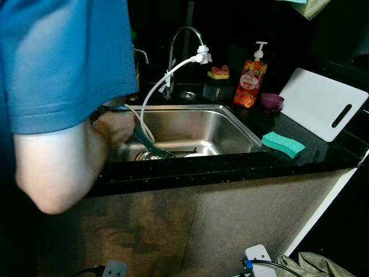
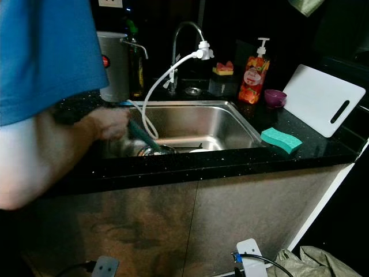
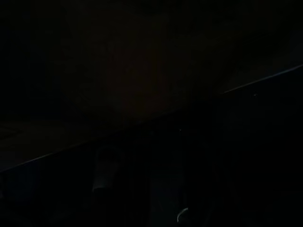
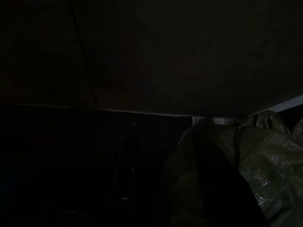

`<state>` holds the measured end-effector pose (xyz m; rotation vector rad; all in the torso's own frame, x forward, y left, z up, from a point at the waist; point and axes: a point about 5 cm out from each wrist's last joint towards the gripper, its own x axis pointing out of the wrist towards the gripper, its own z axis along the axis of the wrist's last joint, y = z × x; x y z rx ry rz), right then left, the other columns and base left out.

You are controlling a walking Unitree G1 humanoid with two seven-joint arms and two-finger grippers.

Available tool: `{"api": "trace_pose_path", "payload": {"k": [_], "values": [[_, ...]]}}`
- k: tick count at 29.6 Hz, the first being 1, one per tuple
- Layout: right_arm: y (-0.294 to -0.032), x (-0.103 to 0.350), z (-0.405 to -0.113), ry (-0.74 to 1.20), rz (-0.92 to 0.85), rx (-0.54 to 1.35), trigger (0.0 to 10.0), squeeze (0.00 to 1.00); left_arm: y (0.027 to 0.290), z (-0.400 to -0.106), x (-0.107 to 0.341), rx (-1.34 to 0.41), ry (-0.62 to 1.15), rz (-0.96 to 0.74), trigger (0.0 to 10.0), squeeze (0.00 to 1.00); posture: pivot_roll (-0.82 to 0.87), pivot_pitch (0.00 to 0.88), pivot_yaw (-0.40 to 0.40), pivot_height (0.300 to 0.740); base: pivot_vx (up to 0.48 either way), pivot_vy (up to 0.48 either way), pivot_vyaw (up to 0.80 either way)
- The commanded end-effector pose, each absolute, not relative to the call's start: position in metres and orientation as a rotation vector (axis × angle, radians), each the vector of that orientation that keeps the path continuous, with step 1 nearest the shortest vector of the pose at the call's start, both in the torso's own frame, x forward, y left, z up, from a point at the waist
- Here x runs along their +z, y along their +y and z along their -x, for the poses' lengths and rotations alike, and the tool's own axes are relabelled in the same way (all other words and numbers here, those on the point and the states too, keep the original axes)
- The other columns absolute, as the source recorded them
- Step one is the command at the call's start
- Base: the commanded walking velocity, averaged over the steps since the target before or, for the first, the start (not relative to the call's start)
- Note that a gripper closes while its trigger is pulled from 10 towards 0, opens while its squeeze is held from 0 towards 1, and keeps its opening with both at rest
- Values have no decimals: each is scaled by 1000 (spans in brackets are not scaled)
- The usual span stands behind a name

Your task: Kitchen organization

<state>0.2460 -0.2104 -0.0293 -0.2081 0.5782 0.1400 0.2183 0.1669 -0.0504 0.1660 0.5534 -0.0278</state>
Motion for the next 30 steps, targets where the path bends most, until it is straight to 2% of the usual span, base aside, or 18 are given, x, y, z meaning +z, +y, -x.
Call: {"api": "trace_pose_path", "payload": {"k": [1, 30], "values": [[-214, -33, -241, 603, 203, 125, 10000, 0, 164, -213, -54, -28, 567, -157, 10000, 0, -22, 74, -122, 740, 0, 0, 0], [-215, -33, -242, 607, 214, 131, 10000, 0, 163, -215, -54, -29, 568, -157, 10000, 0, -21, 58, -127, 740, 0, 0, 0]]}}
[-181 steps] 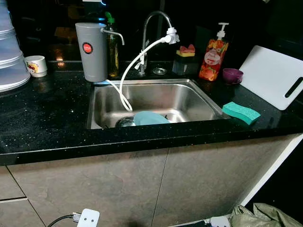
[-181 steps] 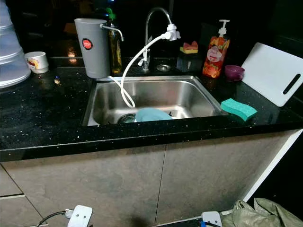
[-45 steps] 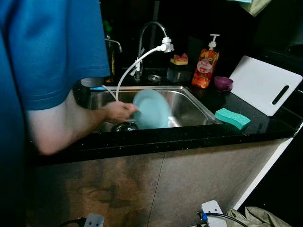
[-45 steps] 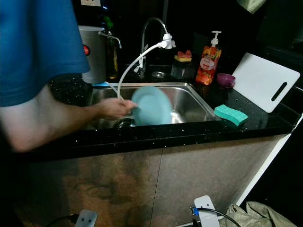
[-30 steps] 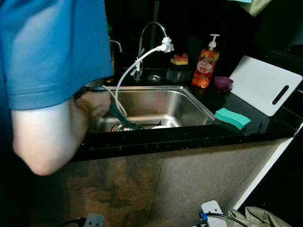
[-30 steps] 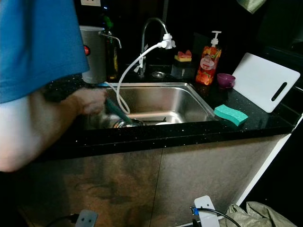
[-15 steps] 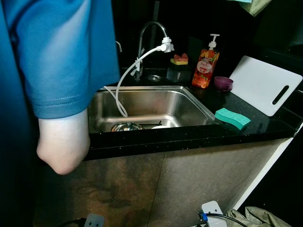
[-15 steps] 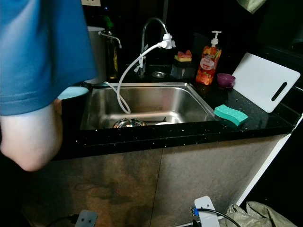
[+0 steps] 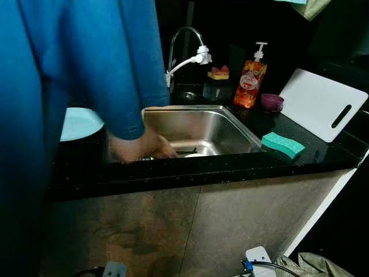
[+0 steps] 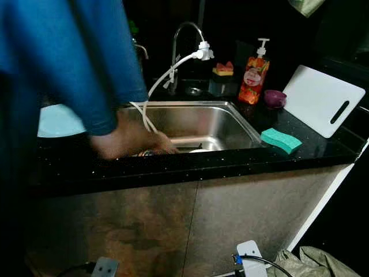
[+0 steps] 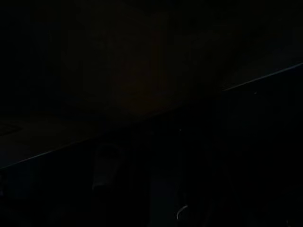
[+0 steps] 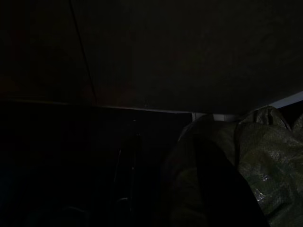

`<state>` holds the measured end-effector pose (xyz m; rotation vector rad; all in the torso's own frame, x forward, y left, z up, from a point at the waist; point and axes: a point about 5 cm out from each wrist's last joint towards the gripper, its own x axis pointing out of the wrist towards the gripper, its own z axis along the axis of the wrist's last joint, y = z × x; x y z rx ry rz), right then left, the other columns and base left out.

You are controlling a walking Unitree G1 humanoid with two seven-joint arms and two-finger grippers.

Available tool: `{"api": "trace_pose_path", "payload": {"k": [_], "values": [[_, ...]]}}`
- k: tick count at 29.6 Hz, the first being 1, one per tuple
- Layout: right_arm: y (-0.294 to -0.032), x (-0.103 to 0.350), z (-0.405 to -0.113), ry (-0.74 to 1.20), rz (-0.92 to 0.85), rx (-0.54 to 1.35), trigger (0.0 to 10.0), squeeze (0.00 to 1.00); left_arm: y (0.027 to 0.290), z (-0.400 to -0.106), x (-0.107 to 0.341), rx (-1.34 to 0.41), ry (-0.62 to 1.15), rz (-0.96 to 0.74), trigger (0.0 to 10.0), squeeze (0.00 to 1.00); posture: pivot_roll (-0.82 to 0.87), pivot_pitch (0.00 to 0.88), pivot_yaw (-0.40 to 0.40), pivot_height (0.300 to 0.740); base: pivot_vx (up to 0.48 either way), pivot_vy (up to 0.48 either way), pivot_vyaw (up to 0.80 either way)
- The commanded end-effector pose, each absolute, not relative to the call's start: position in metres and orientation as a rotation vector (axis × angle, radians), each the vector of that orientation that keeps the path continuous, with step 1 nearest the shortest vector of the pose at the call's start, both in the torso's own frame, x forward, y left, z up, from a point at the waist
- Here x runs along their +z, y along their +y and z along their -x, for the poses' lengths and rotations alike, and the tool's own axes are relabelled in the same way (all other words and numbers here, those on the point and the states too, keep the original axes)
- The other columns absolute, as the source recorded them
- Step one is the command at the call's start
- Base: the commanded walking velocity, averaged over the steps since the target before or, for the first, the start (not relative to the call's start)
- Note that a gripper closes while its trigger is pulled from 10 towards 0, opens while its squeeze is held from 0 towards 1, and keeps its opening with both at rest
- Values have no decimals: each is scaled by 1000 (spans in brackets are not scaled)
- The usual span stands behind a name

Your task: Kitchen organization

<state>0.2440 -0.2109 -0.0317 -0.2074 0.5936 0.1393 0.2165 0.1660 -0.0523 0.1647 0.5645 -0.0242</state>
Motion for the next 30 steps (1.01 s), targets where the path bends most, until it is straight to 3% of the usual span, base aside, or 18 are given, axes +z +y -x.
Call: {"api": "trace_pose_path", "payload": {"k": [1, 30], "values": [[-215, -33, -242, 607, 214, 131, 10000, 0, 163, -215, -54, -29, 568, -157, 10000, 0, -21, 58, -127, 740, 0, 0, 0], [-214, -33, -242, 608, 210, 130, 10000, 0, 164, -214, -54, -26, 568, -158, 10000, 0, -20, 59, -126, 740, 0, 0, 0]]}}
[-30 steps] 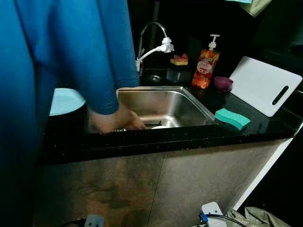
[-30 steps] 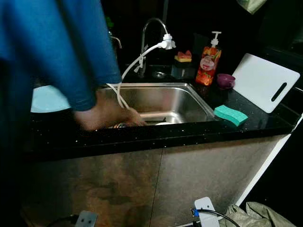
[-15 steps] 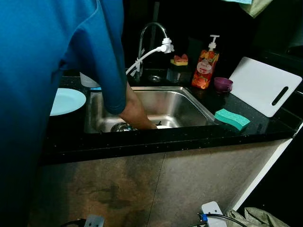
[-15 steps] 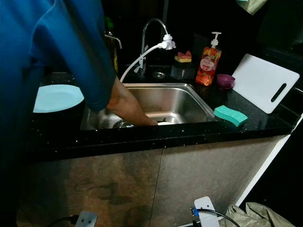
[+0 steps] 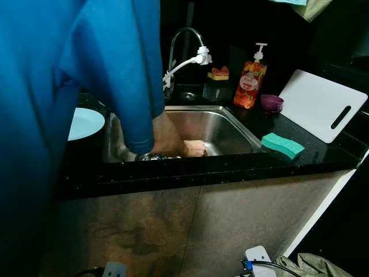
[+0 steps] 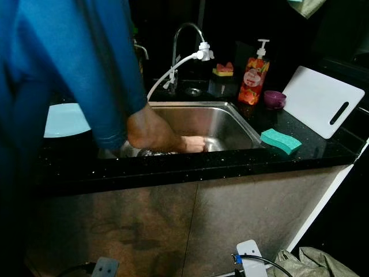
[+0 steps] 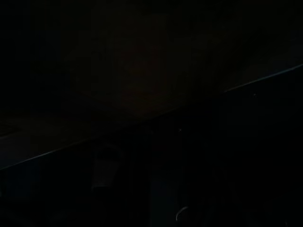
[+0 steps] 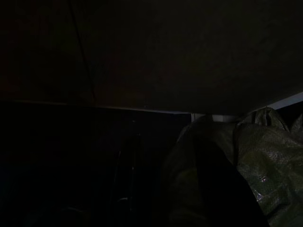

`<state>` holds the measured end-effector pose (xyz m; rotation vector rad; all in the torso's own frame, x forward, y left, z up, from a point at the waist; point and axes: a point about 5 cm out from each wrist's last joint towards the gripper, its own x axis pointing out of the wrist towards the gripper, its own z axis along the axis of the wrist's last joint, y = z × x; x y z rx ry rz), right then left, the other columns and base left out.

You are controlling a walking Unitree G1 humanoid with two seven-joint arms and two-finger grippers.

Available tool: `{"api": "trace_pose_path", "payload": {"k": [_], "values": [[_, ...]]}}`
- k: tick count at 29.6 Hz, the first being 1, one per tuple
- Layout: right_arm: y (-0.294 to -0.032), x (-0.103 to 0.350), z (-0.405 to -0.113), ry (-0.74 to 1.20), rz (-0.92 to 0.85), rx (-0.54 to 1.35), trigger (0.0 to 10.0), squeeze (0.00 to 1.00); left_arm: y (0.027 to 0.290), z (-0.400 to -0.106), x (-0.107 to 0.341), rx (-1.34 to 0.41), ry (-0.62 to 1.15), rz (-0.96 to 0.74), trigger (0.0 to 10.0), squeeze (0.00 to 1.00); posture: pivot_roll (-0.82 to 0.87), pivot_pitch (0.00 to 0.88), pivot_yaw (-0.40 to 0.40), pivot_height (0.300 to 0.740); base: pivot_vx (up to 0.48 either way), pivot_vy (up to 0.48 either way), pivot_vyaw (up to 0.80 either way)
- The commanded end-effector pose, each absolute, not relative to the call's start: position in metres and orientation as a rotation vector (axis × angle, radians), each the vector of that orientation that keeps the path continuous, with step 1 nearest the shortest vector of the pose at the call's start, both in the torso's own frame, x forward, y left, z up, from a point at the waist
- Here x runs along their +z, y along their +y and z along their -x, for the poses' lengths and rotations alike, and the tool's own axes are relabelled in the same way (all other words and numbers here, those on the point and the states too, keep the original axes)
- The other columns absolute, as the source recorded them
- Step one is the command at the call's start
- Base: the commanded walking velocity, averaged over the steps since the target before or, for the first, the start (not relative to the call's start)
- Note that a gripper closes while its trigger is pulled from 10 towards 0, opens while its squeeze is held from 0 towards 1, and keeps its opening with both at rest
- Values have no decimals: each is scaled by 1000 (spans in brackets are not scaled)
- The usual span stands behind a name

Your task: Kitchen organization

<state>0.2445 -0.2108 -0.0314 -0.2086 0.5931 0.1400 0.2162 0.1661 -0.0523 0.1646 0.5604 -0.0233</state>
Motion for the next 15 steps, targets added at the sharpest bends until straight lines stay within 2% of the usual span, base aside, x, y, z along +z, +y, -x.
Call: {"api": "trace_pose_path", "payload": {"k": [1, 15], "values": [[-214, -34, -242, 608, 210, 130, 10000, 0, 164, -214, -54, -25, 568, -158, 10000, 0, -20, 59, -126, 740, 0, 0, 0], [-215, -33, -242, 607, 210, 128, 10000, 0, 163, -214, -54, -25, 567, -156, 10000, 0, -20, 62, -127, 740, 0, 0, 0]]}}
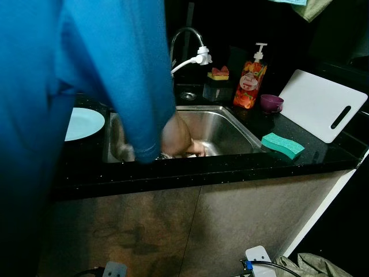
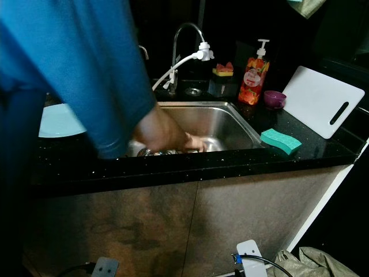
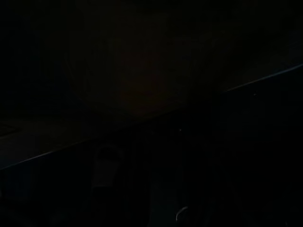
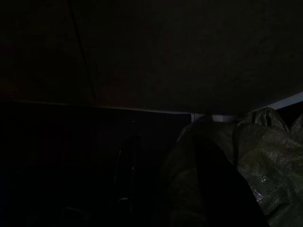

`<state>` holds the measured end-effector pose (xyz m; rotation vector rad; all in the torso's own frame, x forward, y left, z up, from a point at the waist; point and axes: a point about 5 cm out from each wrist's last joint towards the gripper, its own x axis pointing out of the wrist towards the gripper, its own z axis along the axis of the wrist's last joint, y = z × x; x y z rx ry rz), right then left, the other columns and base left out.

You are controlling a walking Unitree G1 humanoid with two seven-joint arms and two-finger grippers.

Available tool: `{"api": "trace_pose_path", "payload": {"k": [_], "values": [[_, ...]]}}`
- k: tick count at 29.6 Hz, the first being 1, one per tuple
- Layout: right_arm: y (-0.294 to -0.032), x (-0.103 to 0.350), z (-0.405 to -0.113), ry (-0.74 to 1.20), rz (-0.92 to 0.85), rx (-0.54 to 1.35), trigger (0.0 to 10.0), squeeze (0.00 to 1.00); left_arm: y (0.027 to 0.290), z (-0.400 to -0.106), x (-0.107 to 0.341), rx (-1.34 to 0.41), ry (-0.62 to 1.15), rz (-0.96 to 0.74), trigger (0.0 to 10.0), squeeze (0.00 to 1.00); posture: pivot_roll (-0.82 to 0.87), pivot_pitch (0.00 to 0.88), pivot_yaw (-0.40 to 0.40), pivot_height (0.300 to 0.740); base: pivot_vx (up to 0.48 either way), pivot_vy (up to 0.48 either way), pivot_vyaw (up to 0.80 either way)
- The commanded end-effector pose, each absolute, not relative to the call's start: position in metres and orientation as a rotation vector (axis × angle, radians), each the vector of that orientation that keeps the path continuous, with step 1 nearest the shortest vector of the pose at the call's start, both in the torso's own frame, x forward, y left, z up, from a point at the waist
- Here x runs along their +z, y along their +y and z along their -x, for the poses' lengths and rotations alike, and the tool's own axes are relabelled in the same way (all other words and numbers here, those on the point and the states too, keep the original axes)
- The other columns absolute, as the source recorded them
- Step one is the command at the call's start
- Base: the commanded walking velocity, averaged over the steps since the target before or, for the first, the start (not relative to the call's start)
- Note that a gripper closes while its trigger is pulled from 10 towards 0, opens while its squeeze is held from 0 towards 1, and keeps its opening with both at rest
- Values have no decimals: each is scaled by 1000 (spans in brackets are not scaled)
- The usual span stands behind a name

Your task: Kitchen organization

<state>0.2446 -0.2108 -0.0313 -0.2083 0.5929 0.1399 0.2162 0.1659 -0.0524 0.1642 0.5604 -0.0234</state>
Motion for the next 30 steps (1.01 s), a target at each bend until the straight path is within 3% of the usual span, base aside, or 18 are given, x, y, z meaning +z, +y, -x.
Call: {"api": "trace_pose_path", "payload": {"k": [1, 30], "values": [[-215, -33, -242, 607, 210, 128, 10000, 0, 163, -214, -54, -25, 567, -156, 10000, 0, -20, 62, -127, 740, 0, 0, 0], [-215, -33, -242, 607, 207, 125, 10000, 0, 163, -214, -55, -25, 569, -155, 10000, 0, -22, 65, -126, 740, 0, 0, 0]]}}
